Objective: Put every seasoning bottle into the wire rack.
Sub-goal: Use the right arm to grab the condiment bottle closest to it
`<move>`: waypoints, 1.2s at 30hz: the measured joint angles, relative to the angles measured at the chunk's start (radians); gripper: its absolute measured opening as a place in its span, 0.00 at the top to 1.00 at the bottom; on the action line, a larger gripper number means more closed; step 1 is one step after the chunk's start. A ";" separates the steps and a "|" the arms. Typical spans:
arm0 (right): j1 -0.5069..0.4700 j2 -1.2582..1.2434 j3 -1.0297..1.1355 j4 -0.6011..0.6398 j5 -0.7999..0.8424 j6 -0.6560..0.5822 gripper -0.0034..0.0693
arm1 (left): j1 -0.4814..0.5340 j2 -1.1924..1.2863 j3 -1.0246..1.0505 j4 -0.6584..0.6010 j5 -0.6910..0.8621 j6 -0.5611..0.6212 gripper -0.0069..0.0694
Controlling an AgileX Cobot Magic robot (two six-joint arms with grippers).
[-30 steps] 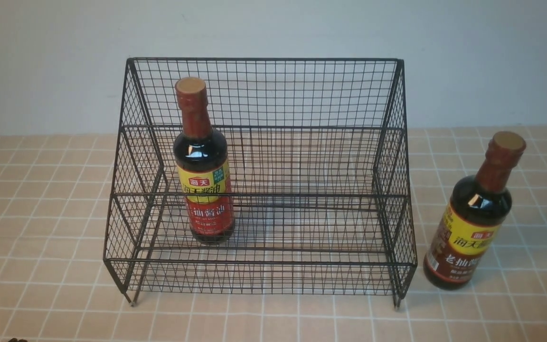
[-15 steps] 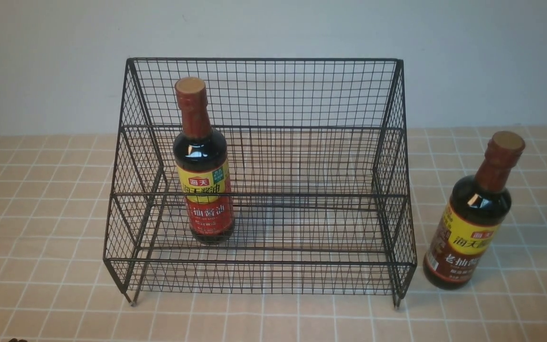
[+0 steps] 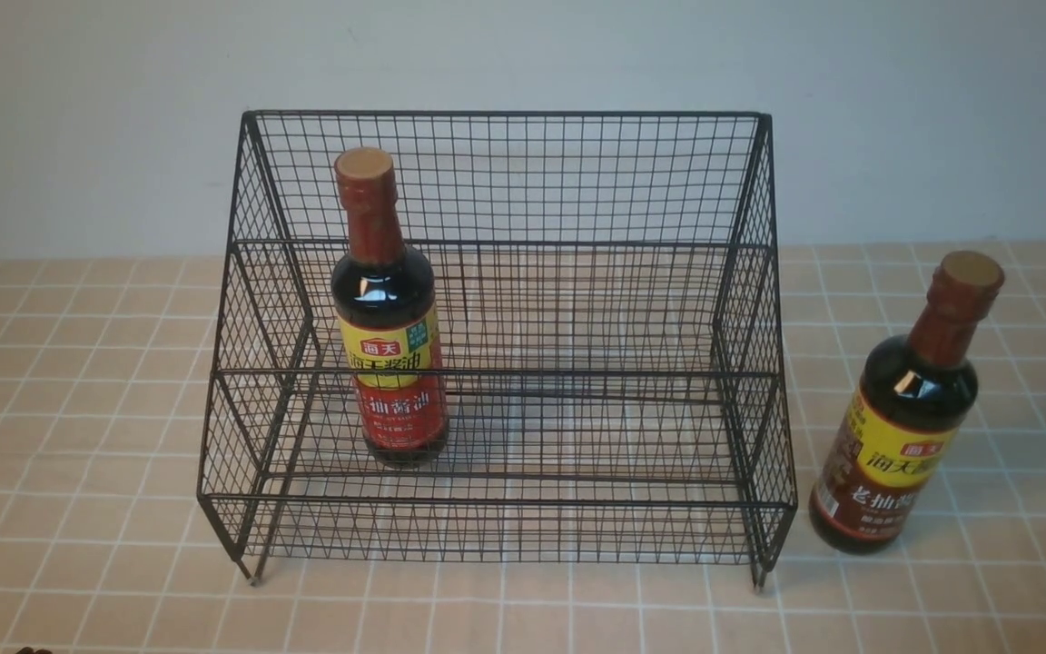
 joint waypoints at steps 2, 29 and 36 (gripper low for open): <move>0.000 0.000 0.003 0.031 -0.054 0.018 0.97 | 0.000 0.000 0.000 0.000 0.000 0.000 0.92; -0.001 0.128 -0.140 -0.087 -0.547 0.366 0.90 | 0.000 0.000 0.000 0.000 0.000 0.000 0.92; -0.001 0.454 -0.315 -0.479 -0.630 0.650 0.71 | 0.000 0.000 0.000 0.000 0.000 0.000 0.92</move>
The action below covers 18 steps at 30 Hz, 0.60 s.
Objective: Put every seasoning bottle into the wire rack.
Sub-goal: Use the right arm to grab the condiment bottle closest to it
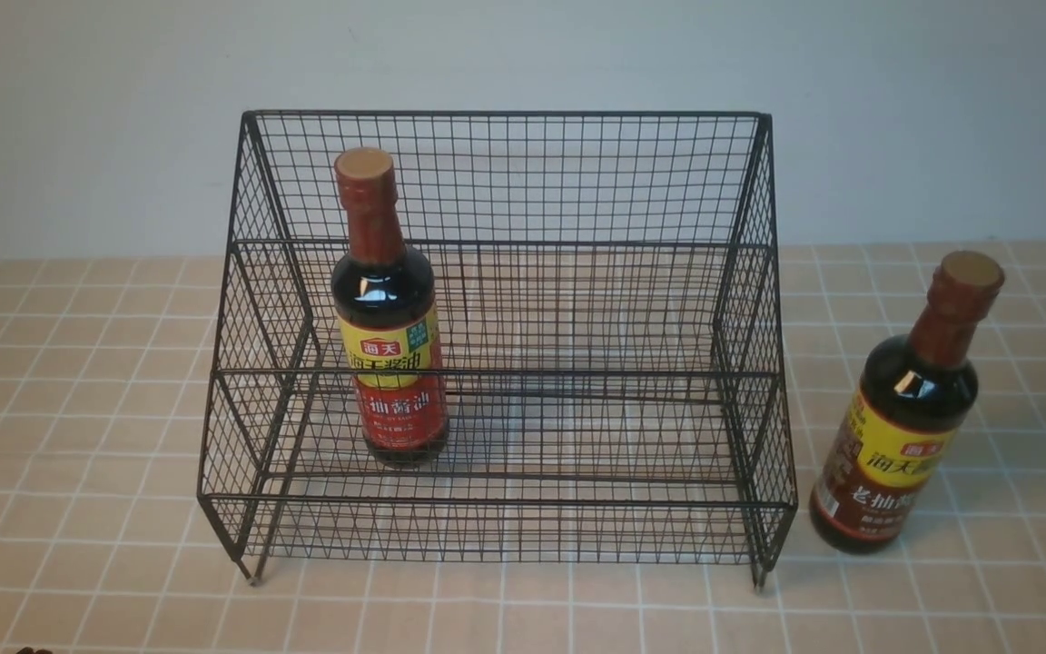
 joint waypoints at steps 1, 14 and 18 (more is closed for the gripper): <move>0.000 0.030 -0.016 -0.038 -0.015 0.027 0.69 | 0.000 0.000 0.000 0.000 0.000 0.000 0.92; 0.000 0.498 -0.216 -0.251 -0.089 0.196 0.26 | 0.000 0.000 0.000 -0.001 0.001 0.000 0.92; 0.000 0.596 -0.236 -0.261 -0.142 0.197 0.22 | 0.000 0.000 0.000 -0.001 0.001 0.000 0.92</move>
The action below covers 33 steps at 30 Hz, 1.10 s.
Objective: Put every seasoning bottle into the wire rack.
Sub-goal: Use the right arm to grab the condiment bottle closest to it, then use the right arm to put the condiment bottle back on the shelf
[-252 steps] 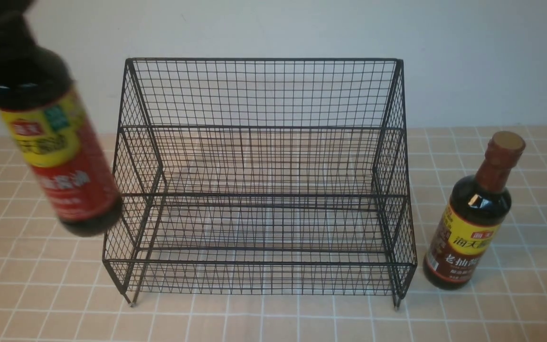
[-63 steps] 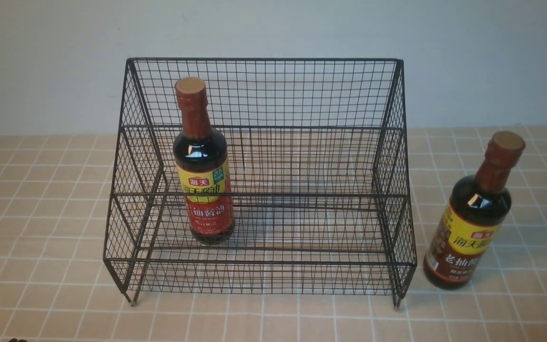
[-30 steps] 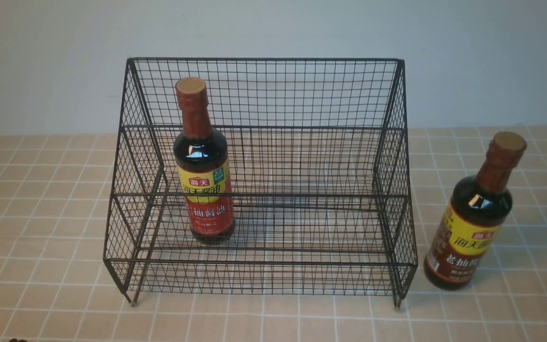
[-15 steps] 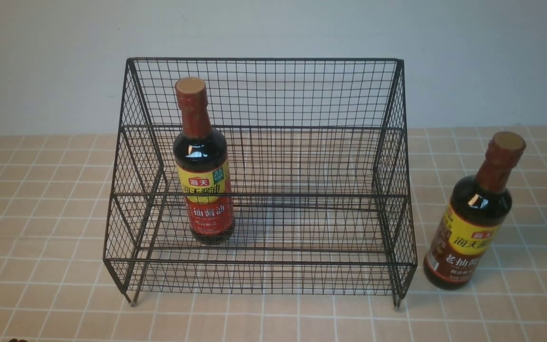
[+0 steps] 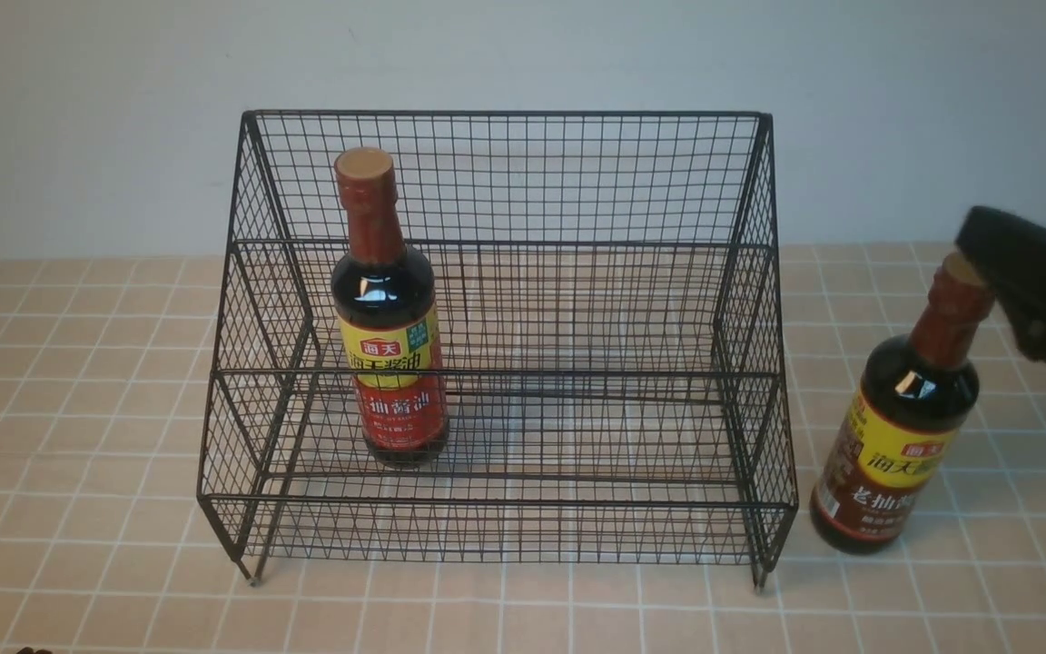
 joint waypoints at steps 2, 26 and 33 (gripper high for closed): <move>0.000 0.020 -0.002 -0.005 -0.010 0.000 0.21 | 0.000 0.000 0.000 0.000 0.000 0.000 0.92; 0.000 0.198 -0.037 -0.065 0.036 -0.177 0.58 | 0.000 0.000 0.000 0.000 0.000 0.000 0.92; -0.001 0.004 -0.153 -0.129 0.090 -0.076 0.58 | 0.000 0.000 0.000 0.000 0.001 0.000 0.92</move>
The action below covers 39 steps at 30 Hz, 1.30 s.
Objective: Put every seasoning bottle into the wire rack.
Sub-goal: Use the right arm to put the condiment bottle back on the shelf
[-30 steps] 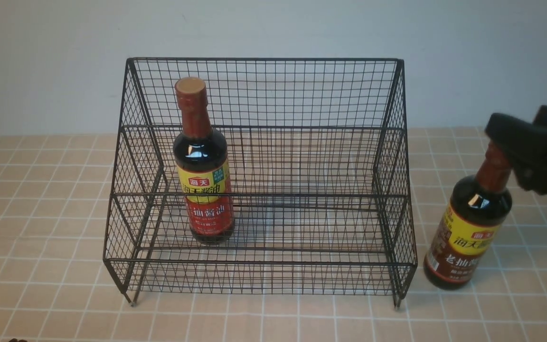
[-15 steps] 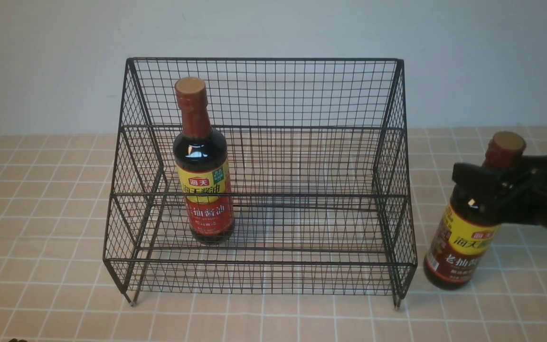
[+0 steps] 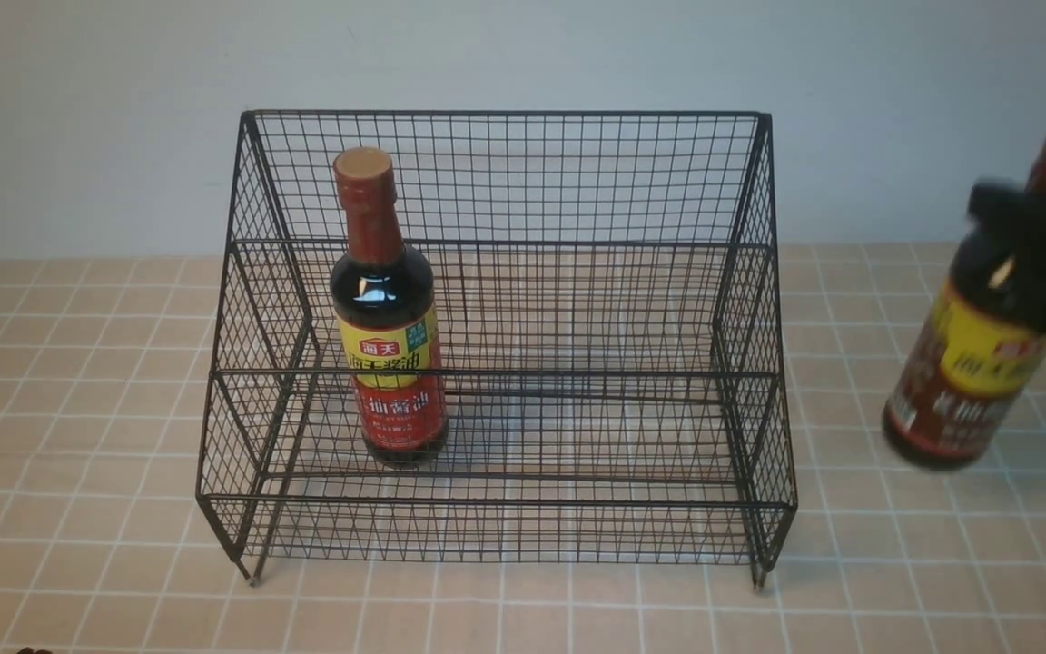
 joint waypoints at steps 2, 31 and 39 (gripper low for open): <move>0.000 -0.036 -0.049 -0.058 -0.030 0.082 0.58 | 0.001 0.000 0.000 0.000 0.000 0.000 0.92; 0.352 0.351 -0.446 -0.299 -0.076 0.348 0.58 | 0.001 0.000 0.000 0.000 0.001 0.000 0.92; 0.352 0.435 -0.485 -0.230 -0.070 0.346 0.58 | 0.001 0.000 0.000 0.000 0.001 0.000 0.92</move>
